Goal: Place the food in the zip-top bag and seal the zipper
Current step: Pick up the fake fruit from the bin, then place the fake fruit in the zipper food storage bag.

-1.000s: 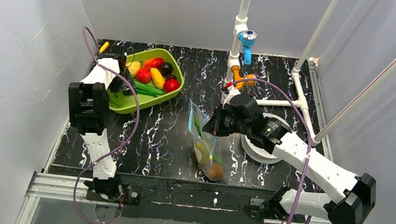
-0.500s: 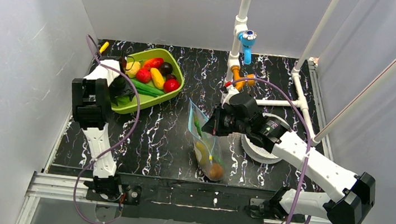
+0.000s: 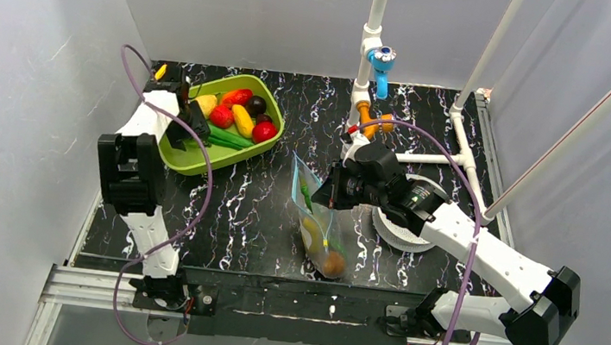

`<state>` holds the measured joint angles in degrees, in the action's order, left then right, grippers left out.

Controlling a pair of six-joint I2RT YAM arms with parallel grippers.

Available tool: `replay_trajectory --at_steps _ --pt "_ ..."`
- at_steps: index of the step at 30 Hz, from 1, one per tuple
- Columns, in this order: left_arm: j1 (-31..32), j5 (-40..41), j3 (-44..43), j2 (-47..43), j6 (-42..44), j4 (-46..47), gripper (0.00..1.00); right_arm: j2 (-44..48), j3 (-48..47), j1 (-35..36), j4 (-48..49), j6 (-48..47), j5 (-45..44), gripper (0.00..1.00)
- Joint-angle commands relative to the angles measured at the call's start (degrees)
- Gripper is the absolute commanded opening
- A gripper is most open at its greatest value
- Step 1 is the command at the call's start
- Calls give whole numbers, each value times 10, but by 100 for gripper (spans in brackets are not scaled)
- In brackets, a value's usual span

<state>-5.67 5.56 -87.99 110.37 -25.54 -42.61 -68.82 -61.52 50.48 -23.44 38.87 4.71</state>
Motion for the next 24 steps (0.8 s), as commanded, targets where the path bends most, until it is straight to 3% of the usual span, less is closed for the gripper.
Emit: replay_trajectory --at_steps 1,7,16,22,24 --pt "1 -65 20 -83 20 27 45 3 -16 1 16 2 8 1" --pt "1 -179 70 -150 39 93 43 1 -17 1 16 2 7 1" --pt "6 -440 143 -226 28 236 39 -13 -24 2 17 2 16 1" --pt "48 -531 178 -286 32 316 39 -15 -25 1 17 2 14 1" --pt "91 -562 184 -308 46 331 40 -16 -26 1 17 2 14 1"
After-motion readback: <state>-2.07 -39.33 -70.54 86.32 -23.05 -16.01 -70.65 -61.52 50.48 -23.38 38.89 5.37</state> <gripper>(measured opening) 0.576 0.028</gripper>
